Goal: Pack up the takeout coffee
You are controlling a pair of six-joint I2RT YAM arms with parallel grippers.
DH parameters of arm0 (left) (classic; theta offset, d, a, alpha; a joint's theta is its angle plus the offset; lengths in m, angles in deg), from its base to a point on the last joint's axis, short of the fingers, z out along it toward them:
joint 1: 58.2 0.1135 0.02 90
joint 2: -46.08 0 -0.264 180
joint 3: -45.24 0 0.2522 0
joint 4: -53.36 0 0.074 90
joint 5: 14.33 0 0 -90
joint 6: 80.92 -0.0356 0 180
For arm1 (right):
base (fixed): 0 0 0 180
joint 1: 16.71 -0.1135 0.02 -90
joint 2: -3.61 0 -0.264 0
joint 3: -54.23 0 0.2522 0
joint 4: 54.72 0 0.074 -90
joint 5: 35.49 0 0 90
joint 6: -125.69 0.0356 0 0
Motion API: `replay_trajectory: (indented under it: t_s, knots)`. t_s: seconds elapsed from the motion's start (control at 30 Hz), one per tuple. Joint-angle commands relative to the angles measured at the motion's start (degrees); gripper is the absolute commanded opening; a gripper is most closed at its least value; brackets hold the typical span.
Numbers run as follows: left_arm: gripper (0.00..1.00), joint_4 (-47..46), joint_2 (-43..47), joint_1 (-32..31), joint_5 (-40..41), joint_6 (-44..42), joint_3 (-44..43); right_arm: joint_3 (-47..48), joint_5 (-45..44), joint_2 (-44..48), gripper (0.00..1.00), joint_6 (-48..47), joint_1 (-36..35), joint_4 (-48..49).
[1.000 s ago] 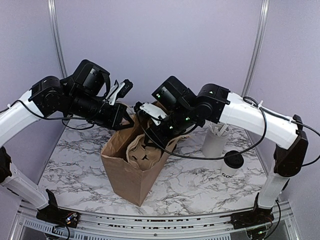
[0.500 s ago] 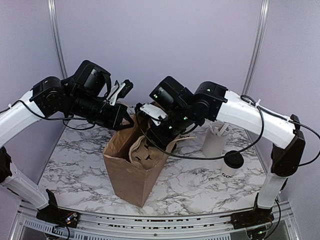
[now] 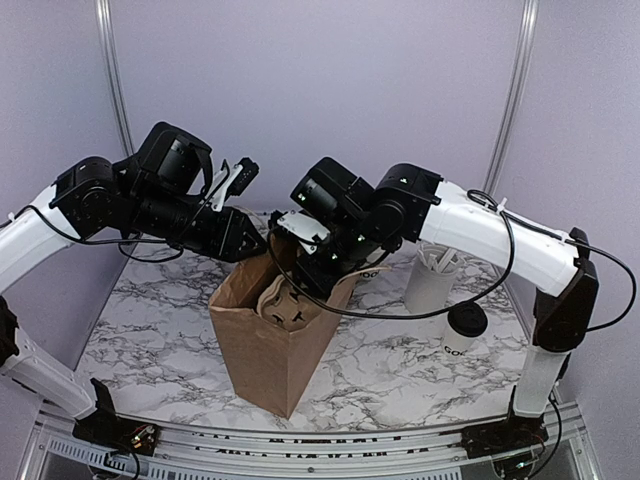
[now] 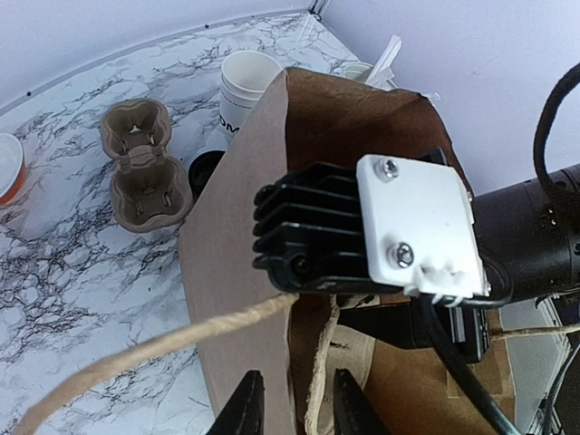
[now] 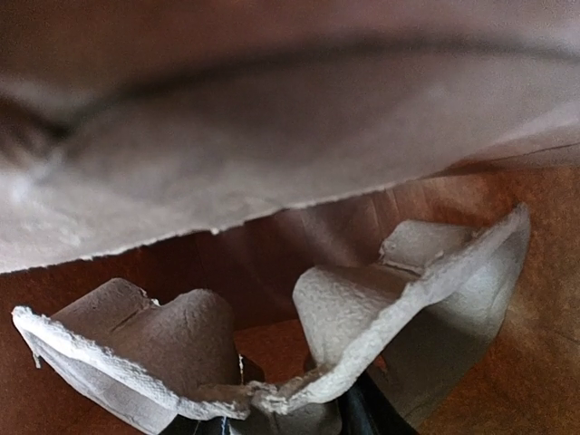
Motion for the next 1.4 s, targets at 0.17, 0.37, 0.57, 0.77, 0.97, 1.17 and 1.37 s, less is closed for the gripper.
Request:
replay_trajectory:
  t_s: [0.17, 0.37, 0.57, 0.77, 0.97, 1.17, 1.37]
  knots:
    - [0.26, -1.59, 3.22, -0.19, 0.65, -0.46, 1.66, 3.9, -0.24, -1.54, 0.38, 0.27, -0.19, -1.15]
    - [0.26, -1.8, 1.44, -0.22, -2.03, -1.14, 2.29, 3.91, 0.1, -1.86, 0.38, 0.31, -0.31, -1.09]
    - [0.21, -1.37, 0.57, -0.22, 0.14, -1.56, 2.03, 4.08, 0.03, -2.06, 0.38, 0.05, -0.28, -1.62]
    - [0.03, -1.36, 0.64, -0.23, 0.48, -1.7, 1.77, 4.5, -0.01, -2.16, 0.38, -0.18, -0.28, -2.47]
    - [0.0, -1.36, 0.85, -0.27, 1.7, -1.34, 1.37, 4.7, -0.14, -2.09, 0.38, -0.22, -0.28, -3.1]
    - [0.0, -1.37, 2.13, -0.25, 5.6, -0.55, 1.17, 4.26, -0.32, -1.68, 0.38, -0.2, -0.32, -3.76]
    - [0.2, -1.4, 2.51, -0.24, 2.3, -0.41, 1.44, 4.34, -0.06, -1.96, 0.38, -0.22, -0.26, -3.57]
